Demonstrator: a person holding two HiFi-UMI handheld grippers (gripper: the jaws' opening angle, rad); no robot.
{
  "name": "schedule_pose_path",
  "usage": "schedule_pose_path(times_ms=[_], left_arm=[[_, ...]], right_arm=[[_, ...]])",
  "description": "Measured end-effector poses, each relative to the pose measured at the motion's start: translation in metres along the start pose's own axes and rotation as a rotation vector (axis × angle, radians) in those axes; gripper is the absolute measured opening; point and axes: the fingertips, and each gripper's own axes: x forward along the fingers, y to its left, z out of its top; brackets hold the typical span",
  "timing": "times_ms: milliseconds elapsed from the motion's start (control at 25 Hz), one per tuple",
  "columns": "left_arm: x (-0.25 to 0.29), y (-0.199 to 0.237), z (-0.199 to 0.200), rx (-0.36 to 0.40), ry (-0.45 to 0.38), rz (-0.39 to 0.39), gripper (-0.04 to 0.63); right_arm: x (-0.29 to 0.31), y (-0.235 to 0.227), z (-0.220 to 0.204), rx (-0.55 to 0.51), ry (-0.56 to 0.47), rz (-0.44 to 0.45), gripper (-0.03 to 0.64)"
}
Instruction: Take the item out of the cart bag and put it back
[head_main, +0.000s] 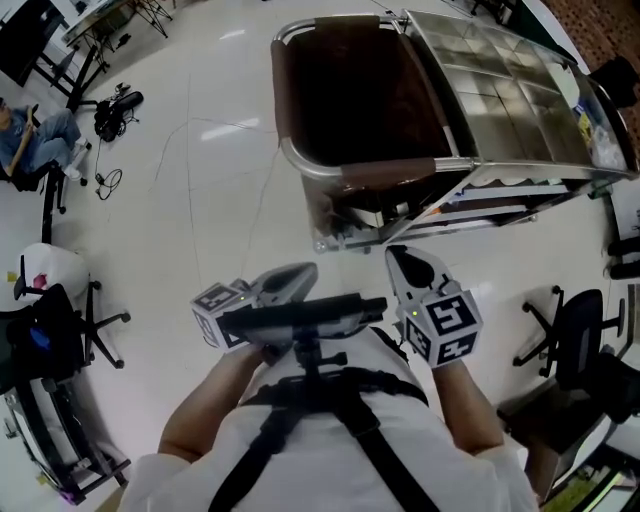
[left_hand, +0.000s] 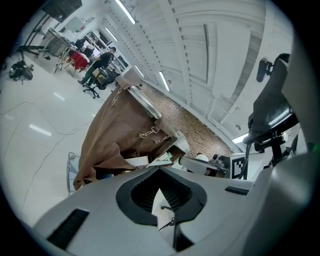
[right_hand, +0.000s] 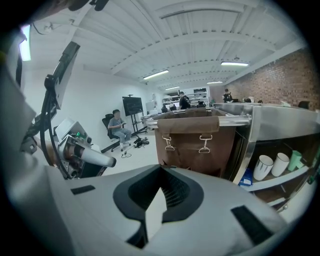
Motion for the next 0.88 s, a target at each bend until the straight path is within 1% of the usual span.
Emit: schedule_pose_path(times_ms=[280, 640, 880], left_arm=[[-0.005, 0.006, 0.004, 0.000, -0.013, 0.001, 0.005], [-0.005, 0.008, 0.004, -0.003, 0.013, -0.015, 0.005], [-0.004, 0.010, 0.006, -0.004, 0.010, -0.017, 0.005]], right_arm=[[0.006, 0.008, 0.000, 0.002, 0.002, 0.000, 0.000], [0.008, 0.011, -0.002, 0.010, 0.012, -0.014, 0.000], [0.010, 0.011, -0.001, 0.011, 0.013, -0.012, 0.000]])
